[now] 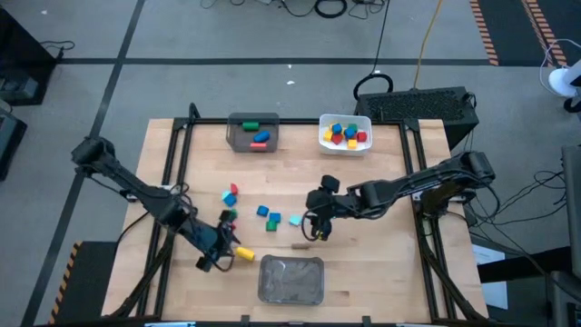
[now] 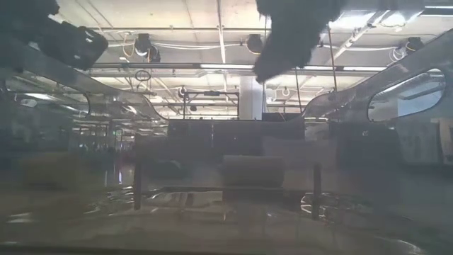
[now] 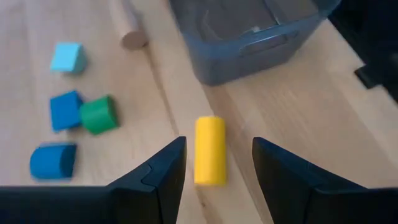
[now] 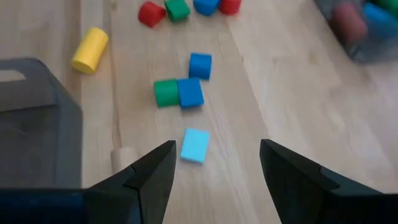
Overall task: Sort blocks by size
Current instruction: Put the yellow cylinder block into the top black bin
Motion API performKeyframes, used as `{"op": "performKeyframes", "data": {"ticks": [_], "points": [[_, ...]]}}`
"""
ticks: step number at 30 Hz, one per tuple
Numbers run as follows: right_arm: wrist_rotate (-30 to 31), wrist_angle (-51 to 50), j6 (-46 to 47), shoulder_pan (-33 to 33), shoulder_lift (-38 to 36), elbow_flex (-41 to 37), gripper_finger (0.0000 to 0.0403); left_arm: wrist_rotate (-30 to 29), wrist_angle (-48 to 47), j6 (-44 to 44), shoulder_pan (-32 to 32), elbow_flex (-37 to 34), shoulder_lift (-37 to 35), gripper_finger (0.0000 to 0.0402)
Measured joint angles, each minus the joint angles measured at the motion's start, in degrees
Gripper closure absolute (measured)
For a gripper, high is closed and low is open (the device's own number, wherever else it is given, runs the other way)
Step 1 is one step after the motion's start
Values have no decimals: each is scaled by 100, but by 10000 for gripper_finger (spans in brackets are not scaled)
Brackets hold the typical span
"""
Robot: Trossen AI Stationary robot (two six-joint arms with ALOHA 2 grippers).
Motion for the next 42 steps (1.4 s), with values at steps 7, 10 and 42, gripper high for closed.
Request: {"op": "performKeyframes", "data": {"ticks": [7, 10, 42], "points": [[-10, 493, 407, 39, -175, -771, 179, -57, 349, 186, 103, 0, 920, 215], [-22, 557, 429, 39, -173, -858, 179, -62, 398, 169, 164, 0, 1198, 215], [-316, 505, 385, 74, -173, -854, 179, -128, 955, -25, 645, 11, 2269, 263]]}}
